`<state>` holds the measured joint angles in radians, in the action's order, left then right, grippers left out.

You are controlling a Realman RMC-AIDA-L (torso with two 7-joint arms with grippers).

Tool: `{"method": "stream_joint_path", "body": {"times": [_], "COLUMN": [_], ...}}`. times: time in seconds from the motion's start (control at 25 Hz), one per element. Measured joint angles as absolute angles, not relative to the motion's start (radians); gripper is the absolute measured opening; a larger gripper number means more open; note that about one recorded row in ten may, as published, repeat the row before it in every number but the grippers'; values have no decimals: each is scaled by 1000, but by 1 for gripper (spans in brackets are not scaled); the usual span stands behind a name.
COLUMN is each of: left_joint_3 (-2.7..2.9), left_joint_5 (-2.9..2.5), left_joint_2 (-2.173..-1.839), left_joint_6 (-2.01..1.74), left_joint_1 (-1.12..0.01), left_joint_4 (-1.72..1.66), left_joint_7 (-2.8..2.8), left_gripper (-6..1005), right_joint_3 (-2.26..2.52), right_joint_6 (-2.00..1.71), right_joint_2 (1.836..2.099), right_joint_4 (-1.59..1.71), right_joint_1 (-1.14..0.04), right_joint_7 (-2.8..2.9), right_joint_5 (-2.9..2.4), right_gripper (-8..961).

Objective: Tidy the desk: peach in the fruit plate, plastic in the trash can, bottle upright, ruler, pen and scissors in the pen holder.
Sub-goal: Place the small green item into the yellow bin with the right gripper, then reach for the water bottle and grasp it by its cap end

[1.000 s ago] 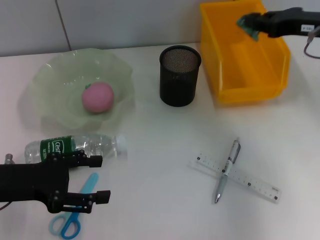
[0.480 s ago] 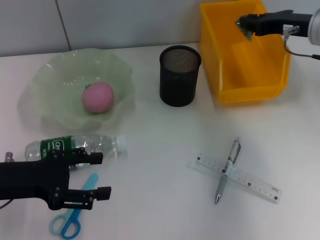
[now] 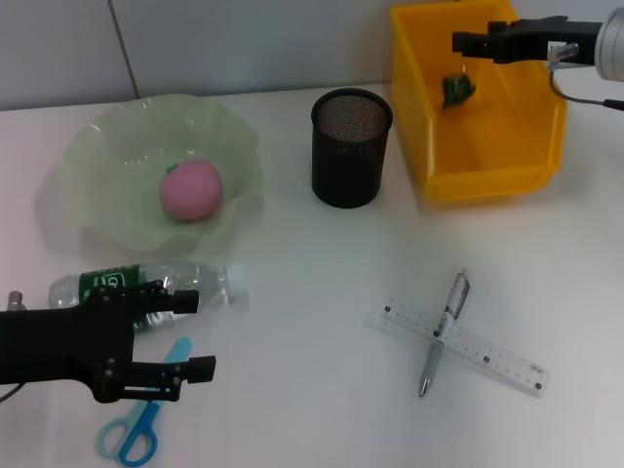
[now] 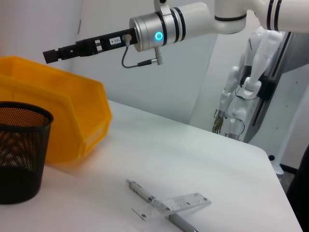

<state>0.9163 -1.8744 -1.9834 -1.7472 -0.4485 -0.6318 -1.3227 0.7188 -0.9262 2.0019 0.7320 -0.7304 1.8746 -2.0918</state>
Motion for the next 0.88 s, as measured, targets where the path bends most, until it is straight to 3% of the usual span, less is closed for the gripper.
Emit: {"method": "stream_joint_path", "body": {"times": [0.36,0.48,0.88], "left_joint_3": [913,912,911], "left_joint_5": [-1875,-1875,-1875], "left_joint_2": [-1986,-1989,-1995], "left_joint_6": [-1752,-1754,-1766], "left_joint_1": [-453,-456,-464], "left_joint_4": [-631,-631,-633], "left_joint_7": [-1324,-1324,-1337], "left_gripper": [860,860,859], "right_joint_3": [707,707,696], "right_joint_6": [-1041,-1149,-1643], "right_joint_2": [2015,2015,1978], "right_joint_4": [841,899,950], "right_joint_1": [-687,-657,-579], "right_joint_7": [1902,1948,1923], "right_joint_5": [-2017,-1953,-1780], "right_gripper": [644,762,762]}}
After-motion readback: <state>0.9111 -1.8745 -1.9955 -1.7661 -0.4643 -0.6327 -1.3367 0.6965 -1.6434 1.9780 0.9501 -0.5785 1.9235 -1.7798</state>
